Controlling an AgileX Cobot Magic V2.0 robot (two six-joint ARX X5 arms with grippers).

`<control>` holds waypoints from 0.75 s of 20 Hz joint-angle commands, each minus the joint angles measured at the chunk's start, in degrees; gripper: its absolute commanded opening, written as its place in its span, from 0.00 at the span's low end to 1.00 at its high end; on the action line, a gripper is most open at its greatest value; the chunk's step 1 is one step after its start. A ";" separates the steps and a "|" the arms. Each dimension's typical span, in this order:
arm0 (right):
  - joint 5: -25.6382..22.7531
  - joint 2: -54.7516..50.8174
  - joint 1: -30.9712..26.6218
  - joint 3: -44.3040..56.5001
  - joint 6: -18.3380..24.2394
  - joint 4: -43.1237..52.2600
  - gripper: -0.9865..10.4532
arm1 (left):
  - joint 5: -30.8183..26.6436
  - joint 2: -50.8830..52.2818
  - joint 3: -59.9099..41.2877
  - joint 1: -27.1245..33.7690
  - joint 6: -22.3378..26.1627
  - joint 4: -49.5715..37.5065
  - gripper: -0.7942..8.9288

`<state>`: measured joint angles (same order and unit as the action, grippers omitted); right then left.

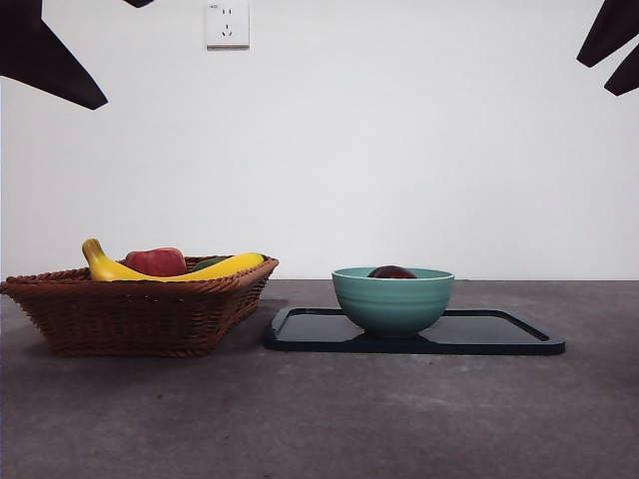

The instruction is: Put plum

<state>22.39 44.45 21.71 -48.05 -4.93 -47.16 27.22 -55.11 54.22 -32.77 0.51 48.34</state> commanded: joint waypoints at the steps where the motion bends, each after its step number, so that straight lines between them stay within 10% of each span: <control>1: 0.15 0.39 0.28 -0.26 -0.39 0.59 0.23 | 0.26 -0.28 0.57 -0.42 -0.13 -0.48 0.50; 15: 0.17 0.39 0.28 -0.26 -0.79 0.81 0.23 | -5.20 -20.87 18.88 -1.86 -12.02 -13.22 0.50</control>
<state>22.39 44.45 21.71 -48.05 -5.02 -47.03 22.30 -74.56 71.57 -34.04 -10.52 35.64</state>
